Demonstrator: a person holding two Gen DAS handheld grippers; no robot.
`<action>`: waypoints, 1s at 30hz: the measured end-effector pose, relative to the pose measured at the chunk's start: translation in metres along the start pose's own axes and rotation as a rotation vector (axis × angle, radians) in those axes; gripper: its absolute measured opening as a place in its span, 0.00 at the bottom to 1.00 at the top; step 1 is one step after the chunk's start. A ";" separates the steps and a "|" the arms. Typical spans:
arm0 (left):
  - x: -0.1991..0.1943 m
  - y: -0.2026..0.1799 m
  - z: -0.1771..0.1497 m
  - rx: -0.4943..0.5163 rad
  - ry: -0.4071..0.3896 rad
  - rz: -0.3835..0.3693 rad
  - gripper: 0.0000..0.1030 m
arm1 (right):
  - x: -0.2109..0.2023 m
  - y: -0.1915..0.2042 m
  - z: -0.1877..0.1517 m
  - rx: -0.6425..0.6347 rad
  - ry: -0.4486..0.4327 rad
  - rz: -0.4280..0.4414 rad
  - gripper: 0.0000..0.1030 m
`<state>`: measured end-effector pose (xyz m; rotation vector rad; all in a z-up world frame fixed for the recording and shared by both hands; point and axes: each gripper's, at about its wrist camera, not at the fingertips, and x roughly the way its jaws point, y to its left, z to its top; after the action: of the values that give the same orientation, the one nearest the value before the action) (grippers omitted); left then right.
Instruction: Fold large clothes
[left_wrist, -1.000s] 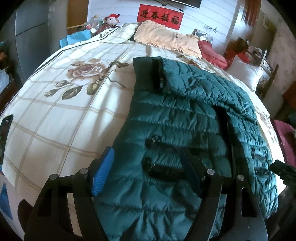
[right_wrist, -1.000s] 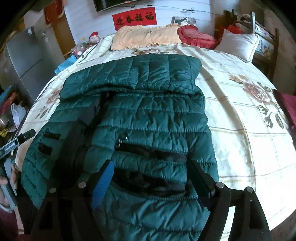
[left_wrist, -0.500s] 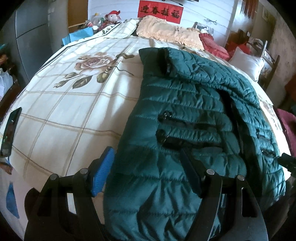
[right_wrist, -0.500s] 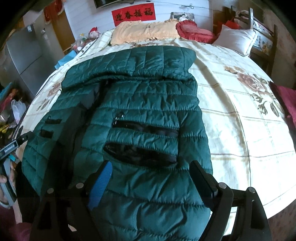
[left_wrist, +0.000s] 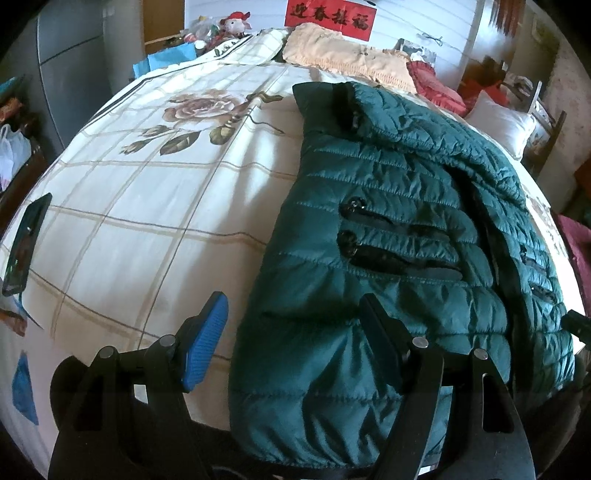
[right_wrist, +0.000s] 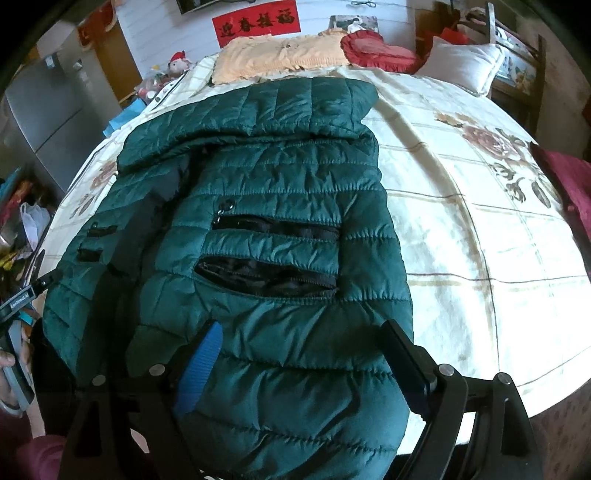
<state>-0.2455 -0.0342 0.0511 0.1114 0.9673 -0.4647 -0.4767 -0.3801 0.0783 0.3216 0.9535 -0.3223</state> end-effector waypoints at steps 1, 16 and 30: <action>0.000 0.001 -0.001 -0.001 0.002 -0.001 0.72 | 0.000 0.000 0.000 -0.001 0.002 -0.001 0.83; 0.001 0.023 -0.006 -0.070 0.064 -0.090 0.72 | -0.003 -0.012 -0.009 0.017 0.017 -0.005 0.84; 0.001 0.048 -0.020 -0.181 0.131 -0.202 0.71 | 0.000 -0.058 -0.026 0.169 0.074 0.043 0.84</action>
<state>-0.2395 0.0146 0.0331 -0.1217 1.1510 -0.5576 -0.5194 -0.4223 0.0570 0.5110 0.9930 -0.3541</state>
